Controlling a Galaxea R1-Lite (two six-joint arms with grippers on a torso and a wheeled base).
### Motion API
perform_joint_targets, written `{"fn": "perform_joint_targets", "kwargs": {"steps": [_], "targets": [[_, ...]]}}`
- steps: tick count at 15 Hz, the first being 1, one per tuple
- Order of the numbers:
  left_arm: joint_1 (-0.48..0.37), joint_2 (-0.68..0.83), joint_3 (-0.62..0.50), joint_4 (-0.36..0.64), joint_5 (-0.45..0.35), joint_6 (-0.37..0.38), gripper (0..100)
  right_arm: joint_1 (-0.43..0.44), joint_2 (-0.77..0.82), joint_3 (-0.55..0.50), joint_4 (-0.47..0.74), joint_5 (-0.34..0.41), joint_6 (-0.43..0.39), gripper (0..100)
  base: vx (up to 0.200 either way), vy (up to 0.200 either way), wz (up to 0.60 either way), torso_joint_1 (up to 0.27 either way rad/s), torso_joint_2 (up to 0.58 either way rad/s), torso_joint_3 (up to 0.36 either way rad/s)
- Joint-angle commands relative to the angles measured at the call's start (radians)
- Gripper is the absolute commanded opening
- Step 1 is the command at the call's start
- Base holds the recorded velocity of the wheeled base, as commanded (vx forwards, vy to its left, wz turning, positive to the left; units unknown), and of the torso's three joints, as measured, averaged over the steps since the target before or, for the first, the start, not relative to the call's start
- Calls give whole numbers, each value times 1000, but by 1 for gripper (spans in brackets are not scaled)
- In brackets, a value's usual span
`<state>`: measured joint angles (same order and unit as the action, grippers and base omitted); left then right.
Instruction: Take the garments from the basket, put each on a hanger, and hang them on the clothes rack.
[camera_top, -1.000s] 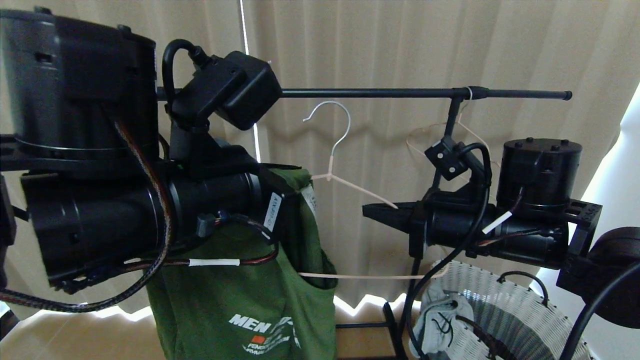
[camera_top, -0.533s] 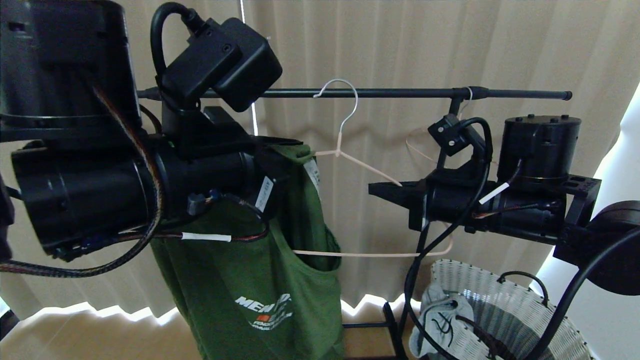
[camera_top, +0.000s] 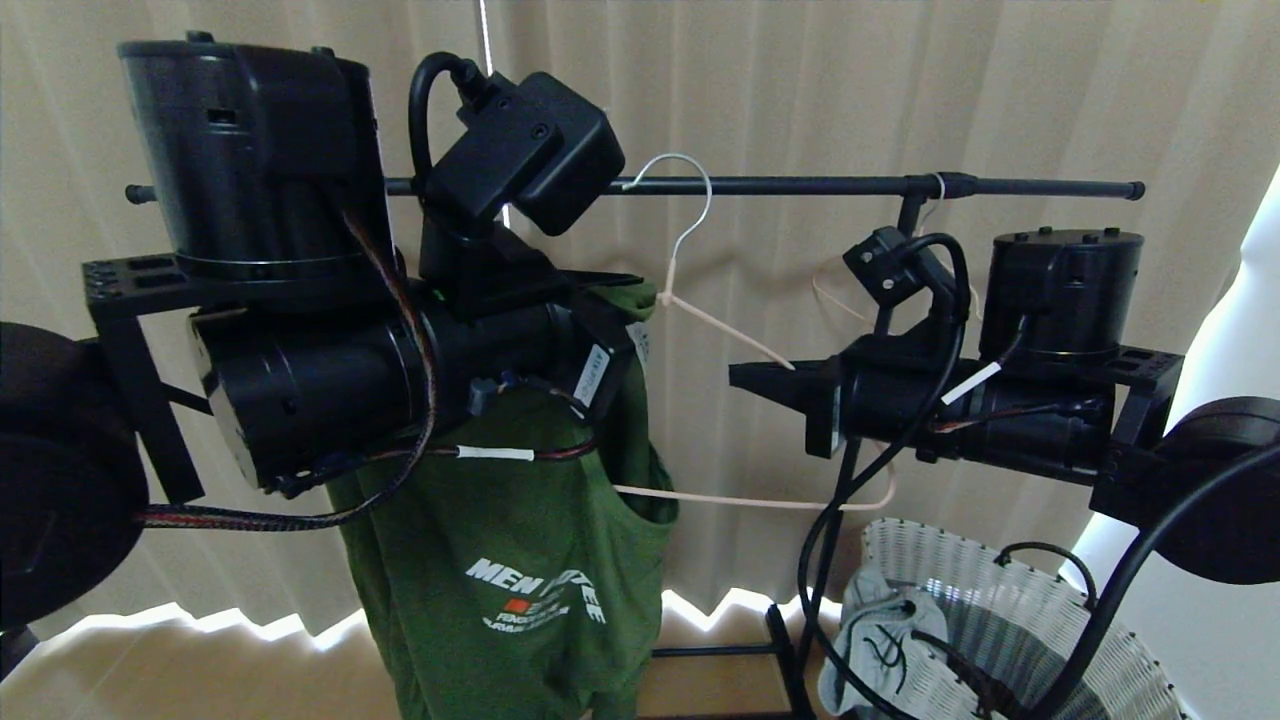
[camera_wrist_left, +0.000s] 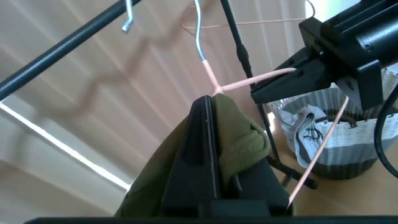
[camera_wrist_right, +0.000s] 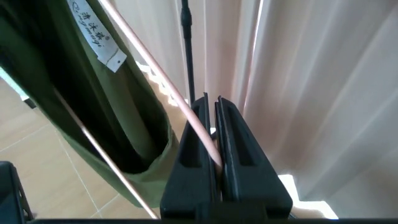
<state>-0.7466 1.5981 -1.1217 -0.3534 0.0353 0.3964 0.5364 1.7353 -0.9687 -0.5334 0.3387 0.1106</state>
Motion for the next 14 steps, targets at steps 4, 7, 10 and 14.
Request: {"fn": "perform_joint_targets", "kwargs": {"steps": [4, 7, 10, 14], "targets": [[12, -50, 56, 7, 8, 12, 100, -6, 0, -4, -2, -14, -2, 0, 0, 0, 0, 0, 0, 0], [67, -76, 85, 2, 5, 73, 100, -18, -7, -4, -2, -15, -2, 0, 0, 0, 0, 0, 0, 0], [79, -92, 117, -1, 5, 85, 100, -30, -10, -7, -8, -15, -2, 0, 0, 0, 0, 0, 0, 0], [82, -110, 137, -15, 5, 90, 100, -42, -23, -11, -10, -15, -2, 0, 0, 0, 0, 0, 0, 0]]}}
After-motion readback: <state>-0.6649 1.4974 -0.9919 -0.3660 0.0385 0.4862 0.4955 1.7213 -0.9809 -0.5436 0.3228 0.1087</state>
